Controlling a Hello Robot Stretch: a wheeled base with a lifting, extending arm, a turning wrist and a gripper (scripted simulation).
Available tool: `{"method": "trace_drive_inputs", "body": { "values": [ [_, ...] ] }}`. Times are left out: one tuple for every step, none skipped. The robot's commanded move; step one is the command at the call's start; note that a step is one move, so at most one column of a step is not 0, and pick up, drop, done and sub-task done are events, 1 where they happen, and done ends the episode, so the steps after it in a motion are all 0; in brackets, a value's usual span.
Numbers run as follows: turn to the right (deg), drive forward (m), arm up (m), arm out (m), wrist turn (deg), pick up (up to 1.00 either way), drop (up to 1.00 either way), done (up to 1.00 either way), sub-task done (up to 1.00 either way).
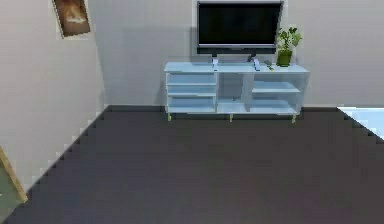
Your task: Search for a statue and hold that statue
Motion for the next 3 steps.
{"method": "trace_drive_inputs", "body": {
  "values": [
    [0.0, 0.50, 0.00, 0.00, 0.0, 0.00, 0.00, 0.00, 0.00],
    [42.0, 0.00, 0.00, 0.00, 0.0, 0.00, 0.00, 0.00, 0.00],
    [0.0, 0.45, 0.00, 0.00, 0.0, 0.00, 0.00, 0.00, 0.00]
  ]
}}
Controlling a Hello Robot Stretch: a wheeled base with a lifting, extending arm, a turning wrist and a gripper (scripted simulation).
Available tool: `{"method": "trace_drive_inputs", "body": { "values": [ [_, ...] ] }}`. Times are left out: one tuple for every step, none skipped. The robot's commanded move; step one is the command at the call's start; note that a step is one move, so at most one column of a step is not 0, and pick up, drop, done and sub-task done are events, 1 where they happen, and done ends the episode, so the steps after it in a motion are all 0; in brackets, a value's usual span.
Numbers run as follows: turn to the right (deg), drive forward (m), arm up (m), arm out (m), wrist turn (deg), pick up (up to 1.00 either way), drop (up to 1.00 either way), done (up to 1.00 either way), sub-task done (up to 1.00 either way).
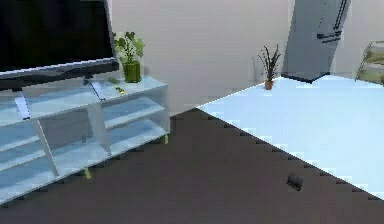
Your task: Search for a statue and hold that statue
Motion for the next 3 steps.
{"method": "trace_drive_inputs", "body": {
  "values": [
    [45.0, 0.00, 0.00, 0.00, 0.0, 0.00, 0.00, 0.00, 0.00],
    [12.0, 0.00, 0.00, 0.00, 0.0, 0.00, 0.00, 0.00, 0.00],
    [0.0, 0.80, 0.00, 0.00, 0.0, 0.00, 0.00, 0.00, 0.00]
  ]
}}
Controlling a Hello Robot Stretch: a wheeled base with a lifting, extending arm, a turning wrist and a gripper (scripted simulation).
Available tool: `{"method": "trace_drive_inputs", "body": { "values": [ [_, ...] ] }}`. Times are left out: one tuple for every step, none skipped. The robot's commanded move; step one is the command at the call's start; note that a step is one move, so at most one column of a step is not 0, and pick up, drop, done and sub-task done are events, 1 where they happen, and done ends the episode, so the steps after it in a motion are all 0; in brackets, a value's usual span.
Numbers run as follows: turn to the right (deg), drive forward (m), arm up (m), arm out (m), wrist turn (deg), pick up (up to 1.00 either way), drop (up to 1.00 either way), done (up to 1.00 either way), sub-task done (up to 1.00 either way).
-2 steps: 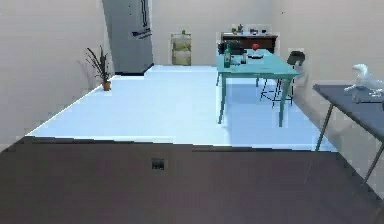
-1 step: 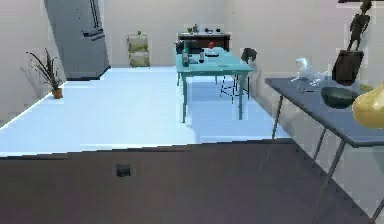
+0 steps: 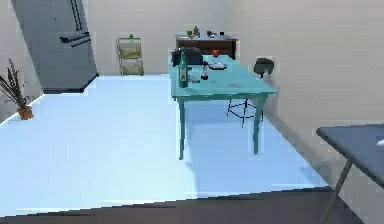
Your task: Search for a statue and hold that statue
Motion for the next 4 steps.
{"method": "trace_drive_inputs", "body": {
  "values": [
    [-36.0, 0.00, 0.00, 0.00, 0.0, 0.00, 0.00, 0.00, 0.00],
    [45.0, 0.00, 0.00, 0.00, 0.0, 0.00, 0.00, 0.00, 0.00],
    [39.0, 0.00, 0.00, 0.00, 0.0, 0.00, 0.00, 0.00, 0.00],
    [0.0, 0.50, 0.00, 0.00, 0.0, 0.00, 0.00, 0.00, 0.00]
  ]
}}
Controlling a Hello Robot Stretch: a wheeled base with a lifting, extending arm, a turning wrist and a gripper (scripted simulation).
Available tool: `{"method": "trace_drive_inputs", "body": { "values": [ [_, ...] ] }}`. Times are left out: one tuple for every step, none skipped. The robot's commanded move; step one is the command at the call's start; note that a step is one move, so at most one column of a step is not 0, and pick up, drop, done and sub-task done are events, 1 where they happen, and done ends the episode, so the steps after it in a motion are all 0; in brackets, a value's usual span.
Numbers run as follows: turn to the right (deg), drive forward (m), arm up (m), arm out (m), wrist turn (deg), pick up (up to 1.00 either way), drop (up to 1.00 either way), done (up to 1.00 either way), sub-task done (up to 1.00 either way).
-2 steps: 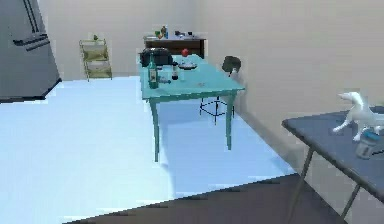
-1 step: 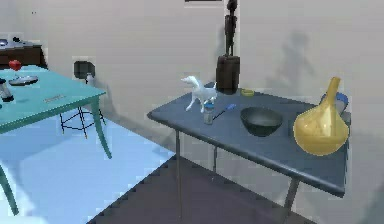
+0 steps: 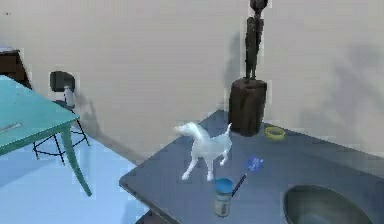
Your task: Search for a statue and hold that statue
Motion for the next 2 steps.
{"method": "trace_drive_inputs", "body": {
  "values": [
    [-45.0, 0.00, 0.00, 0.00, 0.0, 0.00, 0.00, 0.00, 0.00],
    [-33.0, 0.00, 0.00, 0.00, 0.0, 0.00, 0.00, 0.00, 0.00]
  ]
}}
